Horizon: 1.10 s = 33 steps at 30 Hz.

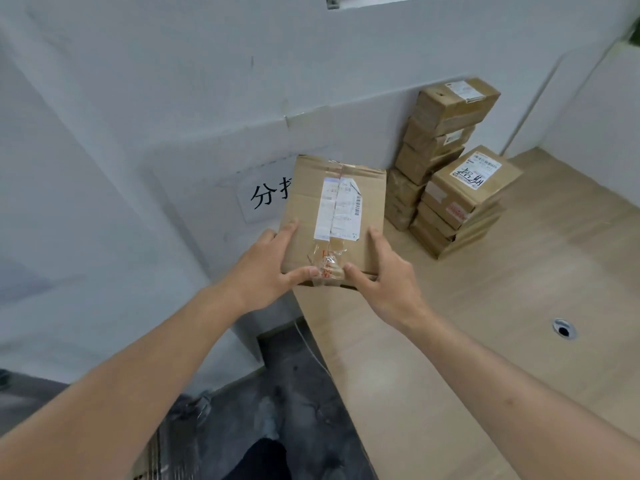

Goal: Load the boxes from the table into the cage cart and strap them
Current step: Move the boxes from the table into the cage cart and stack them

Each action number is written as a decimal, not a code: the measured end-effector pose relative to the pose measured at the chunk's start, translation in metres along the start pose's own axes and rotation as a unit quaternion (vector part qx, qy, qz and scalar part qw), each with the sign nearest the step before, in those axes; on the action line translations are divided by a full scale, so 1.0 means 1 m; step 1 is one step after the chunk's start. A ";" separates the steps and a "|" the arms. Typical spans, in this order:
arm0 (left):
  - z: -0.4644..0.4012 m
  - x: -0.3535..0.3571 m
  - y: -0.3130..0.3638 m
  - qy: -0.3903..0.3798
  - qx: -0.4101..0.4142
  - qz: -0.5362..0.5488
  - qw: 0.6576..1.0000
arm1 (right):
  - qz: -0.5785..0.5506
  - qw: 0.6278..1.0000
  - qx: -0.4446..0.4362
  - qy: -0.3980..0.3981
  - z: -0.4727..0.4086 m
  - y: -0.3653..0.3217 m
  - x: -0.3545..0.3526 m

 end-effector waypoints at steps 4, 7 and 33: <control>0.034 -0.004 -0.014 0.007 -0.018 0.009 1.000 | 0.006 0.999 -0.017 -0.026 0.014 -0.018 0.020; 0.057 -0.005 -0.025 0.002 -0.031 0.008 0.999 | 0.015 0.999 -0.020 -0.040 0.024 -0.028 0.036; 0.269 0.030 -0.140 0.007 -0.162 0.055 0.985 | 0.017 0.980 -0.059 -0.191 0.138 -0.095 0.199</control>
Point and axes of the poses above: each hand's wrist, its own z-axis away from the middle knuckle, its own x-axis out of the palm, y = z × x, the point moved 8 cm from there along -z, towards the middle knuckle, and after that the axes turned 10 degrees about -y, right-handed, at the moved point
